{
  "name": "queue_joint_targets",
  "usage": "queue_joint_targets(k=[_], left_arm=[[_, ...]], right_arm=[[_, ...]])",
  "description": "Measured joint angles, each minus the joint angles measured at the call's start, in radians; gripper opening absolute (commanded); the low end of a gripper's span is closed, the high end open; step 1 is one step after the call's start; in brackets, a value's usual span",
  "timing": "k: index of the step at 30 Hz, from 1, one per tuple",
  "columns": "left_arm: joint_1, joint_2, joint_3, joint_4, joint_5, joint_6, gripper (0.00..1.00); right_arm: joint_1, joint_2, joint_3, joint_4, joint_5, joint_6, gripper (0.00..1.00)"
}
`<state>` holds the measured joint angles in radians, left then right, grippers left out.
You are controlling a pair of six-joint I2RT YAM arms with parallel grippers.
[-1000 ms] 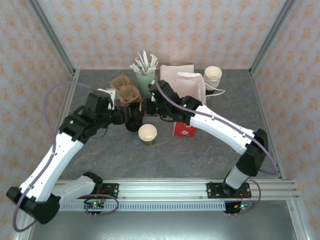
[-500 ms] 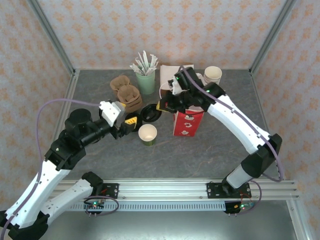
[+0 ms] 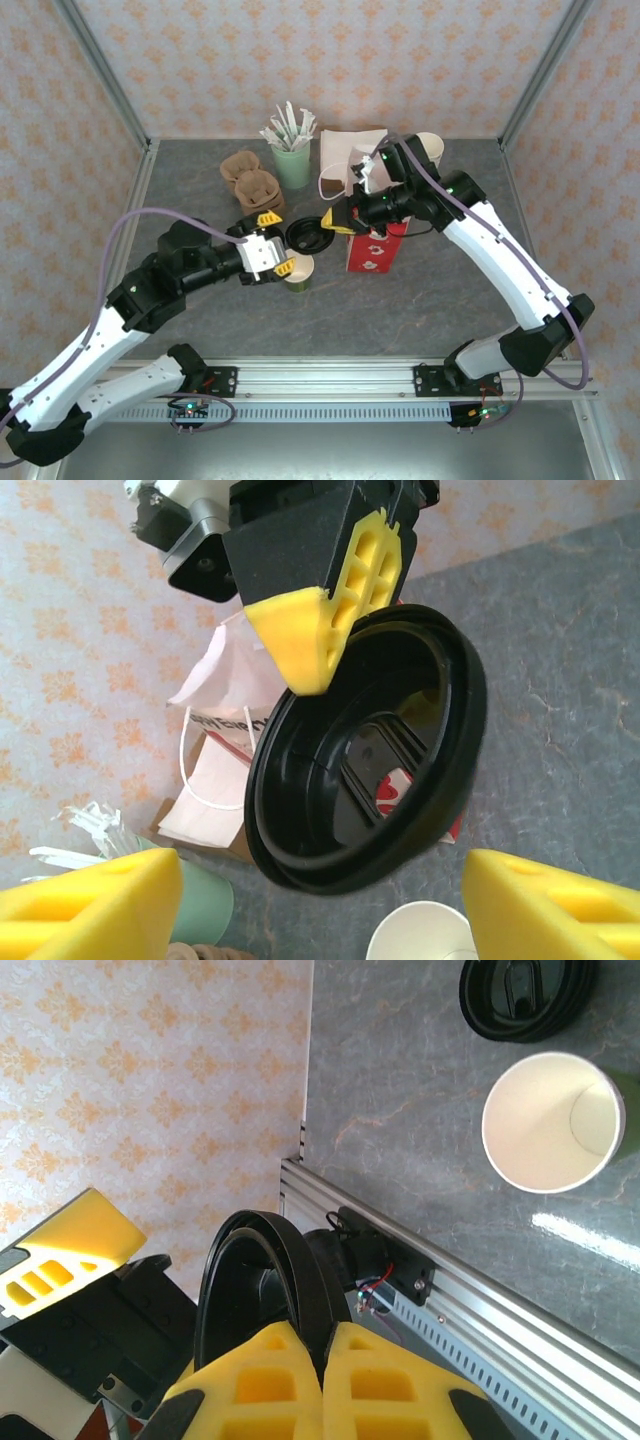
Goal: Pack the takeout coffee
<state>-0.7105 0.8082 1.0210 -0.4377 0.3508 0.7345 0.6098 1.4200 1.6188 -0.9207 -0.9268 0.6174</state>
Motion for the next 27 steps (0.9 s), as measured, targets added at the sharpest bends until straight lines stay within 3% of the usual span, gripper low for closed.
queue_joint_targets(k=[5, 20, 23, 27], left_arm=[[-0.017, 0.014, 0.002, -0.002, -0.018, 0.043, 0.56], [-0.042, 0.037, 0.029, -0.064, -0.023, 0.103, 0.36], [-0.043, 0.056, 0.052, -0.098, -0.023, 0.109, 0.22], [-0.043, 0.083, 0.085, -0.126, -0.029, 0.097, 0.21]], right_arm=[[-0.001, 0.0, -0.021, 0.001, -0.017, 0.01, 0.0], [-0.005, 0.0, -0.041, 0.019, -0.028, 0.03, 0.0], [-0.007, 0.0, -0.041, 0.024, -0.028, 0.035, 0.0], [-0.016, 0.0, -0.045, 0.025, -0.027, 0.038, 0.0]])
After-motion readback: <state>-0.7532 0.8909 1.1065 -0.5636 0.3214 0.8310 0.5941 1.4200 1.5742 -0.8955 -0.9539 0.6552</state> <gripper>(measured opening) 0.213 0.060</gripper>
